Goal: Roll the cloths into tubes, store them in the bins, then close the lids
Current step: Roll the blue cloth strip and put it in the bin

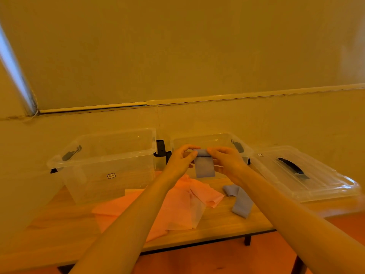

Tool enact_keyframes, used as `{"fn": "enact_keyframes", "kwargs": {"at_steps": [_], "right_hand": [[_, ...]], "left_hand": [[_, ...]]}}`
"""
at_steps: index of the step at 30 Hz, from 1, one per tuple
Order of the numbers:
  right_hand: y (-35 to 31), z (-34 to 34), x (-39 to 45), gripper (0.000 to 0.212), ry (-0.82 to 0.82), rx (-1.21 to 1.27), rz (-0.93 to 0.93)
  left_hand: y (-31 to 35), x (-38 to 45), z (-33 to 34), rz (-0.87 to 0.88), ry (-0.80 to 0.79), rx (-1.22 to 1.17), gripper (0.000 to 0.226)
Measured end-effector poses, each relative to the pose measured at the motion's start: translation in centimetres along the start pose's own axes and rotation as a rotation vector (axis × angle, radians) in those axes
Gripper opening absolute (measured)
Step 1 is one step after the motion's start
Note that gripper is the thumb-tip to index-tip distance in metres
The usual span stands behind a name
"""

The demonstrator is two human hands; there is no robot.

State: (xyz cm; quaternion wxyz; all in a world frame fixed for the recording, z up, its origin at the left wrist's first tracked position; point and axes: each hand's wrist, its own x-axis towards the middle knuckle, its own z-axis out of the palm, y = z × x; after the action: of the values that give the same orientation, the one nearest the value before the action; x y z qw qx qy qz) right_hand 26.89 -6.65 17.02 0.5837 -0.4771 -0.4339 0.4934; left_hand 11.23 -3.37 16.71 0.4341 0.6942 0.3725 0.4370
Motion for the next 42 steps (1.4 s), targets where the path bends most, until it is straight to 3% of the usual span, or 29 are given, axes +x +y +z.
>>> {"fn": "enact_keyframes", "kwargs": {"at_steps": [7, 14, 21, 31, 36, 42], "right_hand": [[0.1, 0.0, 0.0, 0.028, -0.017, -0.005, -0.051], [0.3, -0.2, 0.1, 0.025, 0.010, 0.008, 0.078], [0.4, -0.3, 0.0, 0.027, 0.022, 0.029, 0.026], [0.5, -0.5, 0.2, 0.029, 0.046, 0.093, 0.042], [0.6, -0.5, 0.2, 0.030, 0.035, 0.083, -0.014], [0.8, -0.5, 0.4, 0.023, 0.074, 0.083, -0.042]], "left_hand": [[-0.4, 0.1, 0.1, -0.039, 0.019, -0.011, 0.014], [-0.6, 0.1, 0.0, 0.003, 0.004, 0.005, 0.013], [-0.8, 0.2, 0.4, -0.084, 0.045, 0.005, 0.019], [-0.9, 0.2, 0.5, -0.008, -0.007, 0.019, 0.019], [-1.0, 0.4, 0.8, -0.074, 0.066, -0.014, 0.019], [-1.1, 0.5, 0.7, -0.010, 0.066, 0.000, 0.012]]}}
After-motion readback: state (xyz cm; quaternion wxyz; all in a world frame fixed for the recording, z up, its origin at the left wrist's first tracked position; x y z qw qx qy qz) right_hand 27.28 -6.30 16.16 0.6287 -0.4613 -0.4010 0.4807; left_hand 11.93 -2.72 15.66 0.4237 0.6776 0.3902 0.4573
